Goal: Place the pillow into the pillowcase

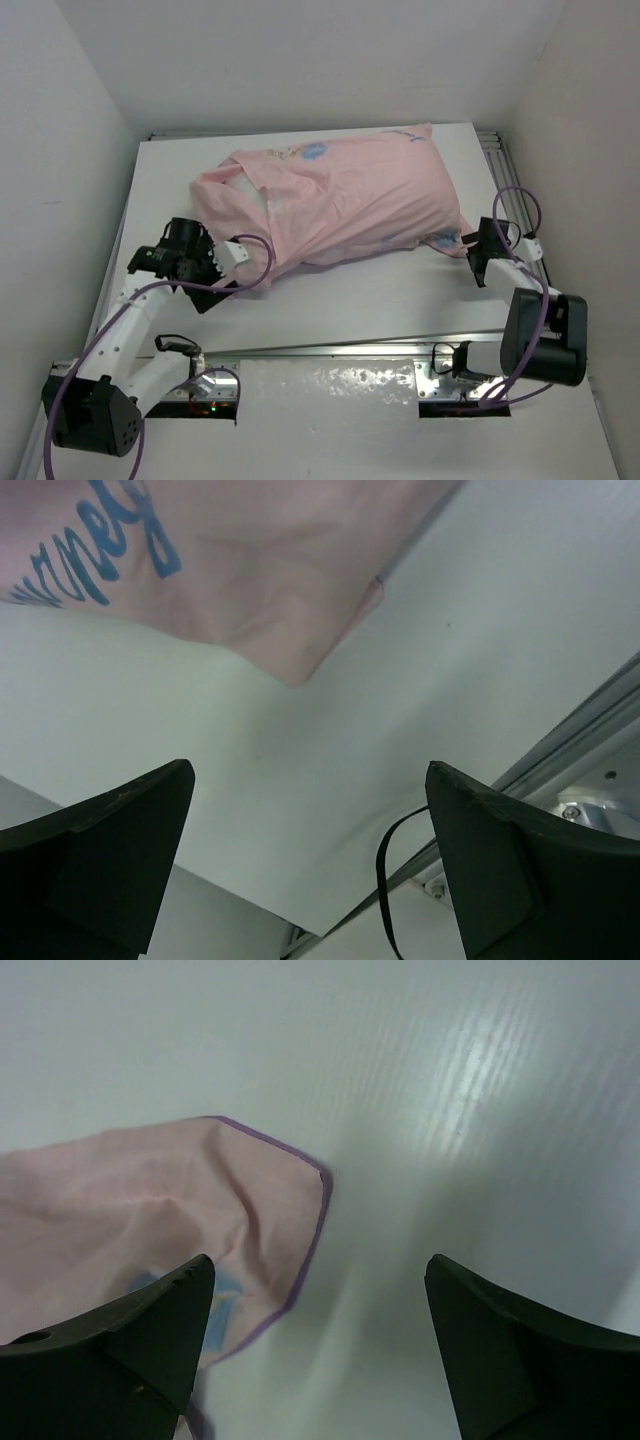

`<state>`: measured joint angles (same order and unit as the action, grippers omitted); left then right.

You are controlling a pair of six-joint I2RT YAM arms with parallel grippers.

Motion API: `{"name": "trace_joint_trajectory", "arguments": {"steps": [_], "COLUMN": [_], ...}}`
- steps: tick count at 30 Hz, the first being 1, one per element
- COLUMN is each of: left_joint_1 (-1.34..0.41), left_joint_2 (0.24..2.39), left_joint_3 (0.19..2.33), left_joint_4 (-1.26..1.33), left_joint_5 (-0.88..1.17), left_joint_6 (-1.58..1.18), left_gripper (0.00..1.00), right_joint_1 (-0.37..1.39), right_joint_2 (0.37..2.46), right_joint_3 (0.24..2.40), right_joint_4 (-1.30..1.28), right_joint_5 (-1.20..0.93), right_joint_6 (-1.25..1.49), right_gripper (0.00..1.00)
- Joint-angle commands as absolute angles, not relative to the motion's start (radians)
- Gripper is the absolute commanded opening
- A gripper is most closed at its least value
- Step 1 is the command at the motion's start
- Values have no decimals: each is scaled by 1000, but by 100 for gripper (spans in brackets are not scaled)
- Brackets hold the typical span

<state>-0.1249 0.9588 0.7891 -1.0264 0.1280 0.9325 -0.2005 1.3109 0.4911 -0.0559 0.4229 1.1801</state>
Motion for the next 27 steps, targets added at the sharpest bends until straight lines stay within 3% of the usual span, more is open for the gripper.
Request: {"name": "trace_joint_trajectory", "arguments": {"steps": [1,11,14,15,17,18,19,23,27], "left_joint_1": [-143,-232,-232,-232,-232,-232,-232,-224,-140], "left_joint_2": [943,1089,1086,1088,1088,1091,1094,1072,1031], "left_joint_3": [746,520,502,505,511,515,531,618,908], "left_joint_4": [-800,-497,-459,-451,-451,-451,-451,-511,-590], "left_joint_5": [106,-69,-60,-54,-55,-63,-86,-104,-127], "left_joint_6": [879,824,809,799,792,782,755,698,663], "left_gripper": [100,97,66,50,33,9,1,0,0], "right_joint_1": [-201,-199,-199,-199,-199,-199,-199,-199,-198], "right_joint_2": [1414,1581,1637,1647,1663,1663,1664,1614,1436], "right_joint_3": [548,577,591,581,558,533,522,474,485], "right_joint_4": [77,159,164,185,230,254,291,345,364], "right_joint_5": [451,407,406,407,400,394,384,377,383], "right_joint_6": [1282,1313,1318,1324,1327,1327,1327,1287,1103], "right_gripper": [84,84,68,47,22,3,0,0,0]}}
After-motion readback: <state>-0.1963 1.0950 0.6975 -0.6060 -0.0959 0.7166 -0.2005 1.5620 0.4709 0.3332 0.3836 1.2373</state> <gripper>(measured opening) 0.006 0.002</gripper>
